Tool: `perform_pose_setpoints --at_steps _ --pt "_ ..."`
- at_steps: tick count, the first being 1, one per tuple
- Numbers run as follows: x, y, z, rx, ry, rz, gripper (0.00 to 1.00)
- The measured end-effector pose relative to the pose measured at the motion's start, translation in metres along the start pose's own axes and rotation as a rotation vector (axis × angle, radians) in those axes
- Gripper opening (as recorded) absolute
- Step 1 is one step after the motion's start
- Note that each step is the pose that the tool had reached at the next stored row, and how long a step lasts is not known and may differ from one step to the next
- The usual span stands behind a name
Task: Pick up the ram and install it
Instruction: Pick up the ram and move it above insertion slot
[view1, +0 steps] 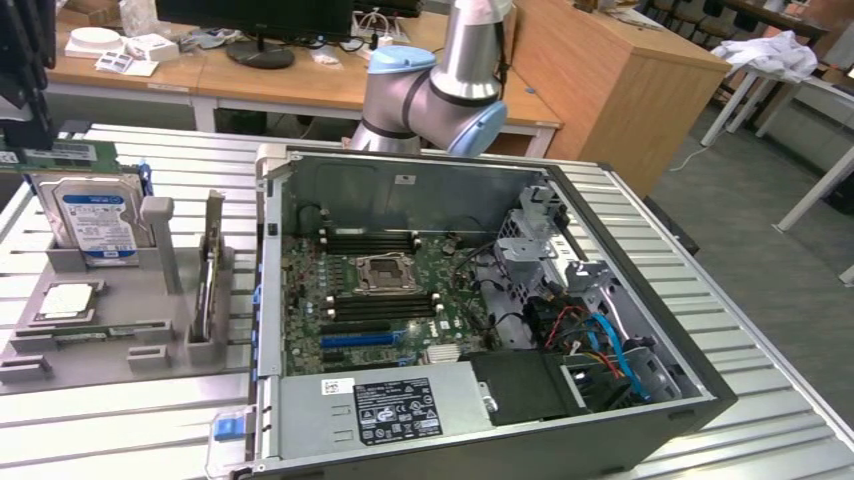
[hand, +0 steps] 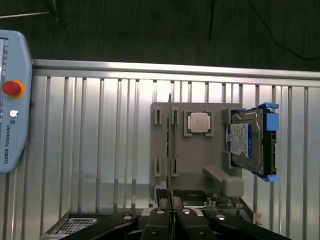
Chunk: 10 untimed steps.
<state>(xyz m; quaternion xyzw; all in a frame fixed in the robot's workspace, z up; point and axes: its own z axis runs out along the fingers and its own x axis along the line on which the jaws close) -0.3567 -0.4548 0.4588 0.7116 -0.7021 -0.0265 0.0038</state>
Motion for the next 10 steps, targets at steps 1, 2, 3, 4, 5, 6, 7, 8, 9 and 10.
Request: perform_pose_setpoints --at_steps 1,2,3,4,5,6,7,8,9,10 --pt "0.0 -0.0013 0.0 0.0001 -0.0007 0.0 0.12" --pt "0.0 -0.0026 0.0 0.0002 -0.0015 0.0 0.12" --pt "0.0 -0.0039 -0.0001 0.0002 -0.0022 0.0 0.12" --pt "0.0 -0.0054 -0.0002 0.0001 -0.0038 0.0 0.12" --pt "0.0 -0.0068 -0.0002 0.0001 -0.0048 0.0 0.12" --pt "0.0 -0.0078 -0.0003 0.0001 -0.0049 0.0 0.12" --pt "0.0 -0.009 -0.0004 0.0001 -0.0054 0.0 0.12" --pt "0.0 -0.0105 -0.0004 0.0001 -0.0063 0.0 0.12" --pt "0.0 -0.0121 -0.0005 0.0 -0.0069 -0.001 0.12" --pt "0.001 -0.0137 -0.0005 0.0001 -0.0076 -0.001 0.12"
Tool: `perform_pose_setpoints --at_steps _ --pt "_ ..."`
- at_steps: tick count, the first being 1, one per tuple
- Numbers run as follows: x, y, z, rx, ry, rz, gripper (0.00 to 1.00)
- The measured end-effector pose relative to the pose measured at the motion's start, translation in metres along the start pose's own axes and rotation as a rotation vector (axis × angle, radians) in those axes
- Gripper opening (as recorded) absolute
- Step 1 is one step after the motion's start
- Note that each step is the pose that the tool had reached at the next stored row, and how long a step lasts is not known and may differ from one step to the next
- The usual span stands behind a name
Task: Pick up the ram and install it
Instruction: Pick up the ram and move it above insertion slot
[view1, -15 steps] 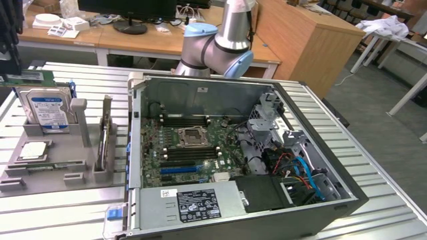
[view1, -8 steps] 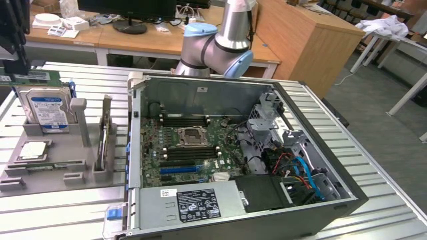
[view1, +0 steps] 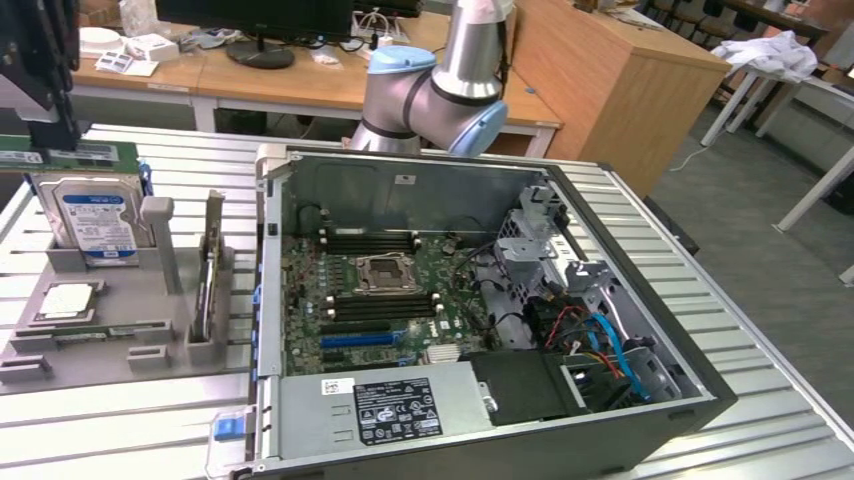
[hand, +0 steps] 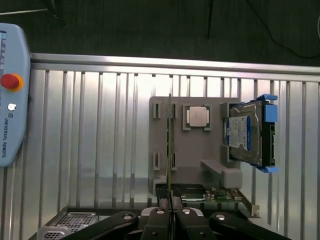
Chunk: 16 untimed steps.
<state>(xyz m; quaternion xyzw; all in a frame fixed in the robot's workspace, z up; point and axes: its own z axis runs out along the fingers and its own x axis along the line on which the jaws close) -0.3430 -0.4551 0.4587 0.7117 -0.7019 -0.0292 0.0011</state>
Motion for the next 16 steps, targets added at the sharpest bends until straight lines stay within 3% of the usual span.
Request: perform_pose_setpoints --at_steps 16 --pt "0.0 -0.0354 -0.0016 -0.0013 -0.012 -0.007 0.12"
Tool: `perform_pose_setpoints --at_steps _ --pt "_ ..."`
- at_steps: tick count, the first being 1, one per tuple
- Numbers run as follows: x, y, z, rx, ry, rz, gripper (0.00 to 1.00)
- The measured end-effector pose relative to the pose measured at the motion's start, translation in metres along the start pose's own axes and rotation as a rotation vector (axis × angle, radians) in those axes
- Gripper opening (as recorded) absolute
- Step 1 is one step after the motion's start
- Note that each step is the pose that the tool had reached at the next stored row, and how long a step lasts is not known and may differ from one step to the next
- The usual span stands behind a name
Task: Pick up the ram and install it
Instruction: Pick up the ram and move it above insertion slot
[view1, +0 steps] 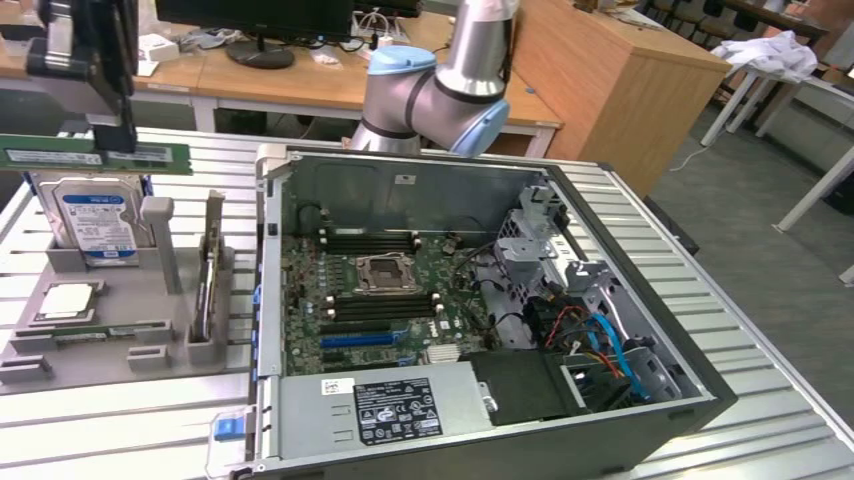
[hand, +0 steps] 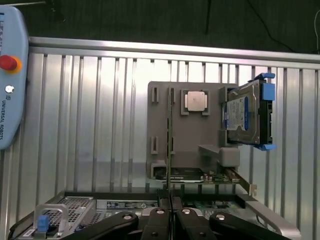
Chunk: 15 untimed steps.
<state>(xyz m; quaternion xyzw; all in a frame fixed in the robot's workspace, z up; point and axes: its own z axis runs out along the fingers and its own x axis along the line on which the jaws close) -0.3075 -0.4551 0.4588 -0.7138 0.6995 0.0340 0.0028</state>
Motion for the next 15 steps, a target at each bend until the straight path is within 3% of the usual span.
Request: perform_pose_setpoints --at_steps 7,15 --pt "0.0 -0.0141 -0.0006 -0.0001 -0.006 -0.004 0.12" --pt "0.001 -0.028 -0.0012 -0.0002 -0.0171 -0.009 0.12"
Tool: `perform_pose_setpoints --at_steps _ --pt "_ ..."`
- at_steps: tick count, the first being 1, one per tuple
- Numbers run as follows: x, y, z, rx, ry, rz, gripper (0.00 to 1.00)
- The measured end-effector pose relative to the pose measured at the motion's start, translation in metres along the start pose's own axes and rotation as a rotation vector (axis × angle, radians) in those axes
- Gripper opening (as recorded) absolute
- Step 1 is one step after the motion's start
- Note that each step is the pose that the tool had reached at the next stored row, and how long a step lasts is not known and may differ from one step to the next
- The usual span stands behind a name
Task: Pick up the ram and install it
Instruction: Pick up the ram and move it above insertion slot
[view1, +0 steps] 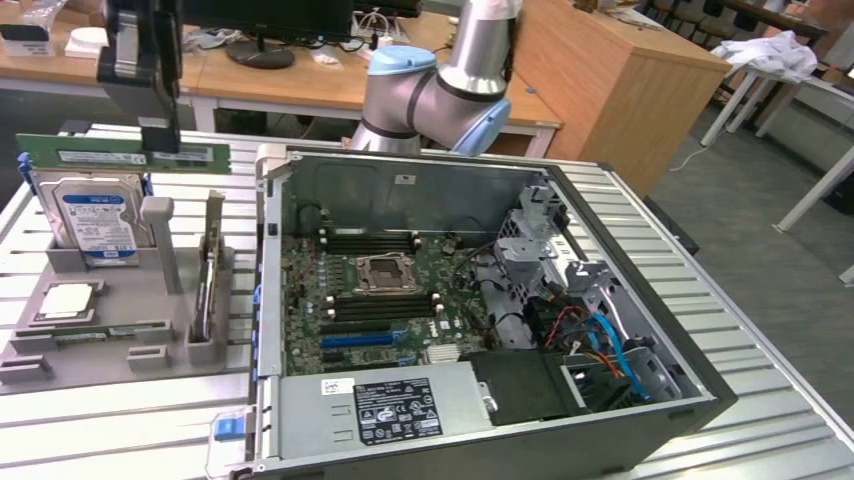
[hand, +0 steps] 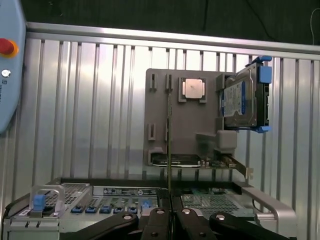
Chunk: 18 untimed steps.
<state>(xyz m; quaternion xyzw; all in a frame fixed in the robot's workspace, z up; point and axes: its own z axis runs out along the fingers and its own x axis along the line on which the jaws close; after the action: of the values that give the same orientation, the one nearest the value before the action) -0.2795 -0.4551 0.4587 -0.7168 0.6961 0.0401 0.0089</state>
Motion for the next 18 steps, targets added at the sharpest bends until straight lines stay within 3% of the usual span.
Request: perform_pose_setpoints --at_steps 5,10,18 --pt "0.0 -0.0041 -0.0001 0.0002 -0.0108 -0.003 0.12" --pt "0.0 -0.014 -0.0006 0.0 -0.0222 -0.01 0.12" --pt "0.002 -0.0339 -0.0016 -0.0007 -0.0289 -0.012 0.12"
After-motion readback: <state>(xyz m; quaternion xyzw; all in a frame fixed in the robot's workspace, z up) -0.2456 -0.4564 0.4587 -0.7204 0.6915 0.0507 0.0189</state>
